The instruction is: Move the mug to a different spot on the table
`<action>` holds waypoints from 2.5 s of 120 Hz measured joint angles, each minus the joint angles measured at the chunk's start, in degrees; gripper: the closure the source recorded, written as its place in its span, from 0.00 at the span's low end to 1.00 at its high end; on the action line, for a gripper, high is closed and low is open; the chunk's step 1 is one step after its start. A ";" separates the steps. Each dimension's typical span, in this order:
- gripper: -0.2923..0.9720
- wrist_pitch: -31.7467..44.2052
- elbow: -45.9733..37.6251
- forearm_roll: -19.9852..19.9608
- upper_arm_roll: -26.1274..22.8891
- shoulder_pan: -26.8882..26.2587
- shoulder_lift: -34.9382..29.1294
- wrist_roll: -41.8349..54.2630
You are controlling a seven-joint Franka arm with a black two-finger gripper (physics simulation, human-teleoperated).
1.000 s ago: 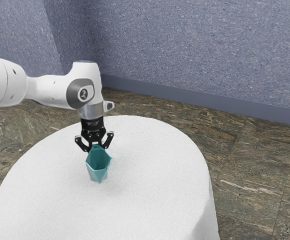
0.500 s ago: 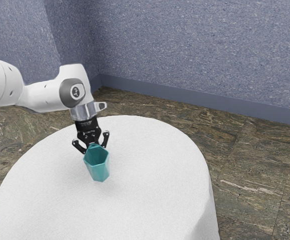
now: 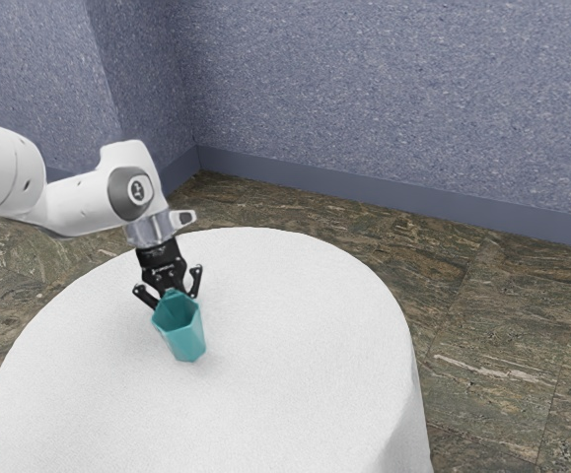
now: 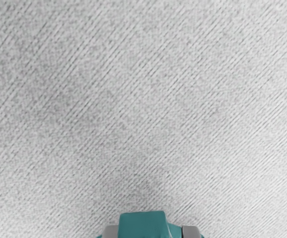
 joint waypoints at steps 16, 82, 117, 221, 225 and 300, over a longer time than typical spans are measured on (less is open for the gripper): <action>0.79 0.28 1.50 0.10 0.00 0.48 1.43 1.77; 0.80 -3.64 5.57 1.07 0.00 2.09 3.82 5.62; 0.80 -5.95 9.54 2.13 -0.08 1.88 6.37 6.10; 0.38 -6.33 11.77 1.06 -0.24 1.69 8.44 6.47; 0.36 -6.30 11.77 1.04 -0.24 1.69 8.44 6.43; 0.24 -1.26 12.37 1.64 -0.25 1.69 8.49 6.13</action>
